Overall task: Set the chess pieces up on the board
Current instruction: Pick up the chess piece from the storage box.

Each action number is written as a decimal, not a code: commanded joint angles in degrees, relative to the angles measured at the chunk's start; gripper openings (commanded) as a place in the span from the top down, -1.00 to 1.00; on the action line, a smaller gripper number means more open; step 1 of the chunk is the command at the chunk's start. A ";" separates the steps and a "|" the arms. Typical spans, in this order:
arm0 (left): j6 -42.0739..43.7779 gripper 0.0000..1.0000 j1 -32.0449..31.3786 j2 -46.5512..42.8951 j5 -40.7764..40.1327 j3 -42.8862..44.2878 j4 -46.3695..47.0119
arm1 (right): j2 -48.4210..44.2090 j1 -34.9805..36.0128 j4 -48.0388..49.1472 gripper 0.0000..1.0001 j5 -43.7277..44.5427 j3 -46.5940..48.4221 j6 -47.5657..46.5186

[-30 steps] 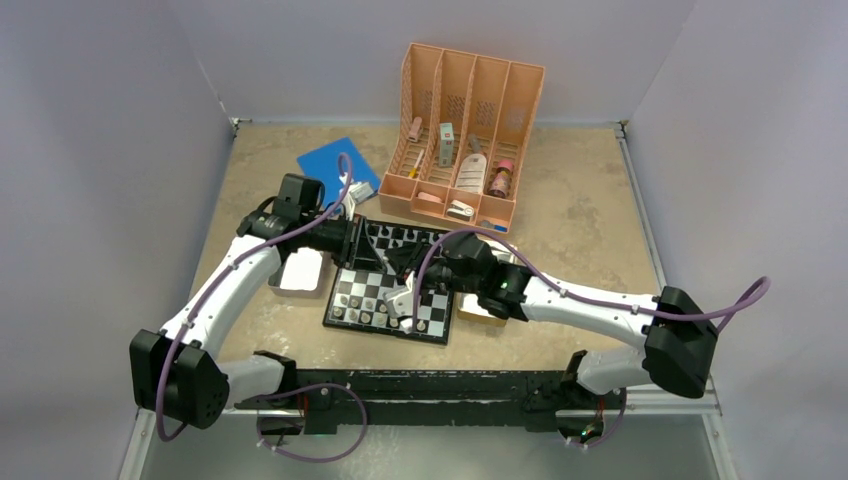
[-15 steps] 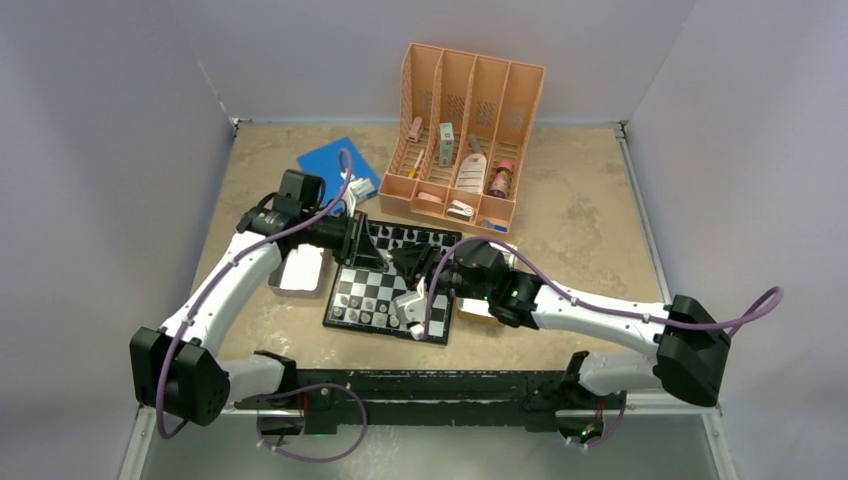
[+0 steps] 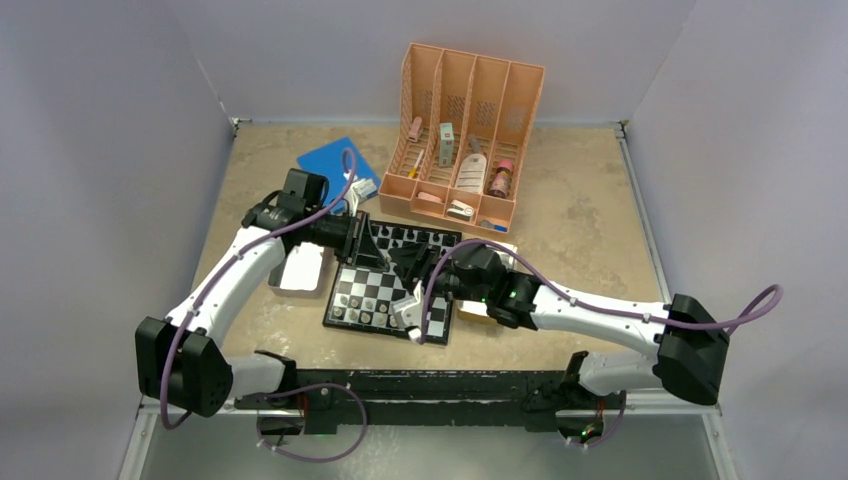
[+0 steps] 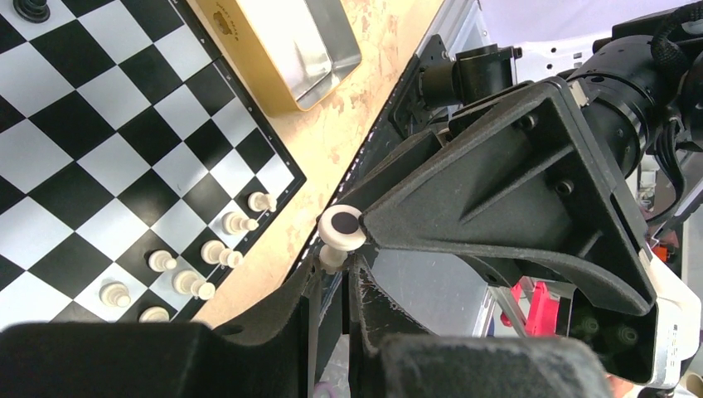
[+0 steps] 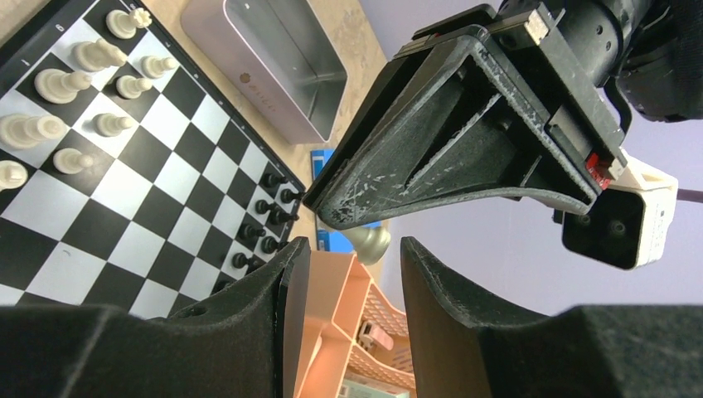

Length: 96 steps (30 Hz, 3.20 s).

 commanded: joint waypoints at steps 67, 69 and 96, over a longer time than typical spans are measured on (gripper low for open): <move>-8.67 0.31 -1.60 -9.00 -9.59 0.98 14.82 | 2.96 0.43 35.68 0.99 21.58 -5.71 90.59; -8.45 0.32 -1.96 -8.71 -9.93 0.95 14.49 | 3.15 0.44 35.63 0.99 21.73 -5.53 90.86; -7.64 0.96 -4.63 -7.91 -14.03 1.51 11.29 | 4.12 0.14 35.09 0.95 24.50 -5.23 92.21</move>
